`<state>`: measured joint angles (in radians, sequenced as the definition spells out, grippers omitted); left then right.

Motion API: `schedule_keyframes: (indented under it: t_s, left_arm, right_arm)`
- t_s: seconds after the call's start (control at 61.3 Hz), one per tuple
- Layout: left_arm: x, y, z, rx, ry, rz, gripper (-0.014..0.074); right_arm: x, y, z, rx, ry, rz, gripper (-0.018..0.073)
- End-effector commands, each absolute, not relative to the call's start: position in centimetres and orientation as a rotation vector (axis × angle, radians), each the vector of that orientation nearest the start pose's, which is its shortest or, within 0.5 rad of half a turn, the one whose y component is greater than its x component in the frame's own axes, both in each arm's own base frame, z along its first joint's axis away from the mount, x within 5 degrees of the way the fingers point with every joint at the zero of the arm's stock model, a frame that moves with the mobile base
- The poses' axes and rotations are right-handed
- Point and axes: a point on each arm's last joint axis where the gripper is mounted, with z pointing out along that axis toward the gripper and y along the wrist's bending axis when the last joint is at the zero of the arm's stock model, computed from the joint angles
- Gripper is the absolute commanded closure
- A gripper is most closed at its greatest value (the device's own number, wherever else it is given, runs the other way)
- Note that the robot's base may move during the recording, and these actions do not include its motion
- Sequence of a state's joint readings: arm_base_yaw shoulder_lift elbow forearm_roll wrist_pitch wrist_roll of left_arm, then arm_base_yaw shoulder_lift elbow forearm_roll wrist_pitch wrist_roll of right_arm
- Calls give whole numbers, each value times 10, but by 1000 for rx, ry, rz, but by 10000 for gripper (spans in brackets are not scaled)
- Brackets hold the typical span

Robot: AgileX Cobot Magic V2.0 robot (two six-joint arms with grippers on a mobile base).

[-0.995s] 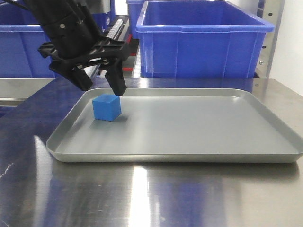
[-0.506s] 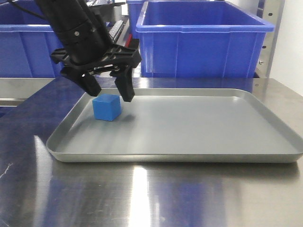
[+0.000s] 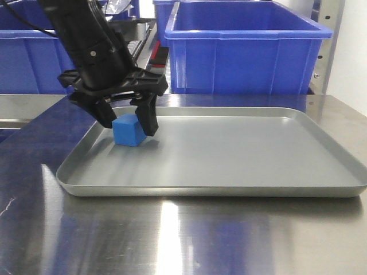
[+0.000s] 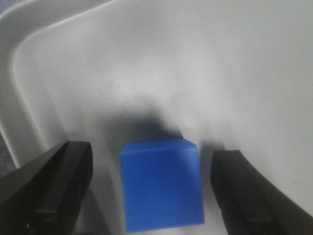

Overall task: Sort and place red and blue blocks on shelf
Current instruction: 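Close the left gripper on the blue cube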

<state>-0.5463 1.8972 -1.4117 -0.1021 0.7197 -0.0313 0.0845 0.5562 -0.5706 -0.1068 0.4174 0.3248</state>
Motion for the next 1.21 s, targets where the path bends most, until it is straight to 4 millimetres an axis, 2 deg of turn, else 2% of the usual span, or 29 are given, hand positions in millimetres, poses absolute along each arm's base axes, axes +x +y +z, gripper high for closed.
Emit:
schedule_keyframes:
  t_s: [0.0, 1.191]
  left_arm:
    - [345, -220, 247, 571, 2558, -335, 38]
    - [344, -223, 239, 523, 2607, -369, 93]
  right_arm:
    - [115, 5, 341, 138, 1764, 169, 501]
    - [115, 5, 341, 138, 1764, 169, 501]
